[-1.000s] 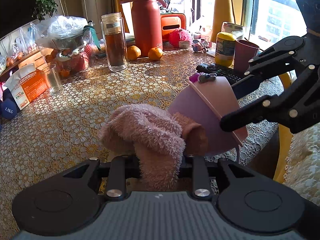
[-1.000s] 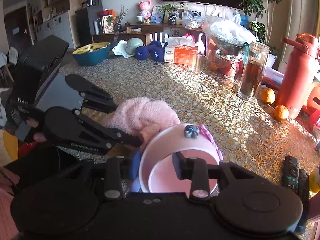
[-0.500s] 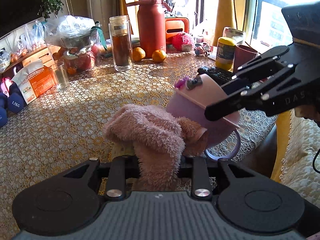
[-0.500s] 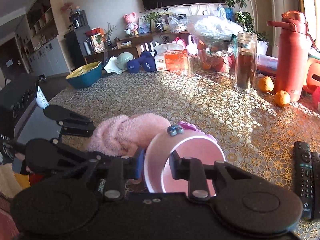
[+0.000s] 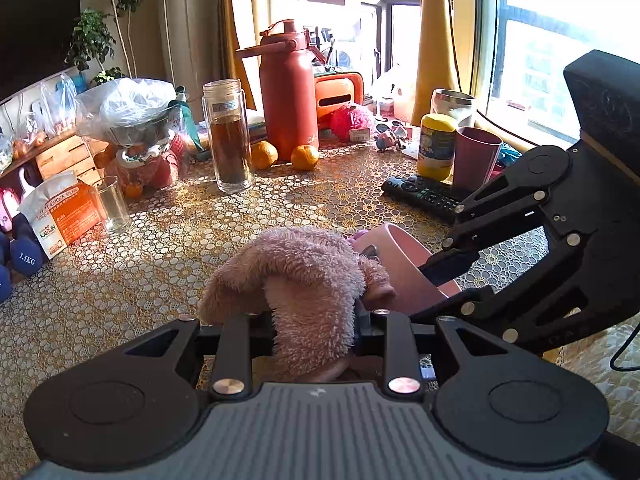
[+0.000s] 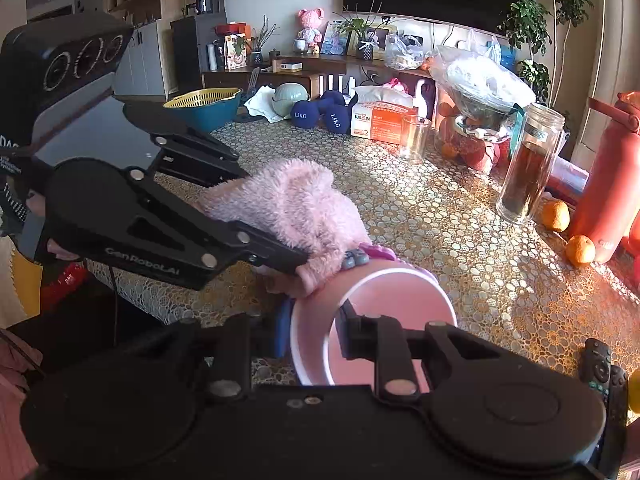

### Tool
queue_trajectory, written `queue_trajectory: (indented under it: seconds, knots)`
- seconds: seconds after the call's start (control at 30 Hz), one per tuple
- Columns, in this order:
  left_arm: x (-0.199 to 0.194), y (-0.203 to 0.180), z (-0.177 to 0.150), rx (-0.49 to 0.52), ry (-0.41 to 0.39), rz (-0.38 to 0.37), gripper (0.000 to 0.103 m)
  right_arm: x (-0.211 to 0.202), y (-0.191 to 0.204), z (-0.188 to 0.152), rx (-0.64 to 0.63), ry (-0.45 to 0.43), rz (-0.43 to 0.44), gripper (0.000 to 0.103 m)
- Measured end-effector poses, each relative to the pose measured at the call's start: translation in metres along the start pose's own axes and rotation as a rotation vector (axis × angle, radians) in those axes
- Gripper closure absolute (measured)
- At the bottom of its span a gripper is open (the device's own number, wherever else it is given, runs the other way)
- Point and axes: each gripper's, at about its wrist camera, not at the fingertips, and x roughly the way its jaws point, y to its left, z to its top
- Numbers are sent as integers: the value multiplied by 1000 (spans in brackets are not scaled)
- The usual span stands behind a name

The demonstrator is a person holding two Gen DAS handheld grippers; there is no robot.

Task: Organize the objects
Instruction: 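Rub the towel over the mug's outer wall with the left tool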

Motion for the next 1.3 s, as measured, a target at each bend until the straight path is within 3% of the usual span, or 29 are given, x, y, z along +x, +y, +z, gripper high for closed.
queue_trajectory:
  seconds: [0.37, 0.73, 0.97, 1.17, 1.3]
  knots:
    - [29, 14, -5, -31, 60, 24, 75, 0, 1, -2, -18, -7, 16, 81]
    - [44, 7, -17, 15, 101, 30, 76, -4, -5, -5, 0, -15, 23, 81]
    - [31, 5, -21, 2, 101, 7, 75, -4, -6, -5, 5, -15, 21, 81]
    - [14, -3, -44, 11, 134, -5, 75, -3, -4, -6, -1, -8, 7, 81]
    - [6, -2, -56, -34, 142, 1, 75, 0, 0, -11, -20, 9, -5, 83]
